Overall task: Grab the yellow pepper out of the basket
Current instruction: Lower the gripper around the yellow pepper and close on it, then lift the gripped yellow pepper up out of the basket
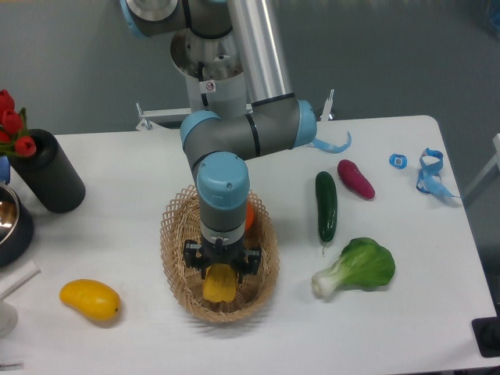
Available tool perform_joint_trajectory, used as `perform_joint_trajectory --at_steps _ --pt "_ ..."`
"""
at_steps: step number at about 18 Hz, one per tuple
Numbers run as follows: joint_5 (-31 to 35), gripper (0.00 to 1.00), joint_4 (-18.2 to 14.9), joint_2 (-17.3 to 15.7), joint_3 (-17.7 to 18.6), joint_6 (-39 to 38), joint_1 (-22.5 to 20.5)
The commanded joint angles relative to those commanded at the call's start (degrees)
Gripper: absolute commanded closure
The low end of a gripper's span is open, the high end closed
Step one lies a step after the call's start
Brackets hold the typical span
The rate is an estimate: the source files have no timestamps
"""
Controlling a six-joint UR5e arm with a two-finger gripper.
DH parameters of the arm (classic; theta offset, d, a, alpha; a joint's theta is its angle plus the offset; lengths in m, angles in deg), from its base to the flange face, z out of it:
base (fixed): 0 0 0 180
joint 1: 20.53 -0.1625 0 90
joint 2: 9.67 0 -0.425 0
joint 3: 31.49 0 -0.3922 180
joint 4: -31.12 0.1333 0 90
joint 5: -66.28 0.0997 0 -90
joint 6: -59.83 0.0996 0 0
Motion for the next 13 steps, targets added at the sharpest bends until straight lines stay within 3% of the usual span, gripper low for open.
perform_joint_trajectory --at_steps 2,10,13 --pt "0.0 0.64 0.0 -0.17 -0.35 0.09 0.0" --pt "0.0 0.68 -0.09 -3.86 -1.76 4.57 -0.7" --pt "-0.26 0.67 0.0 -5.62 -4.74 5.62 -1.84"
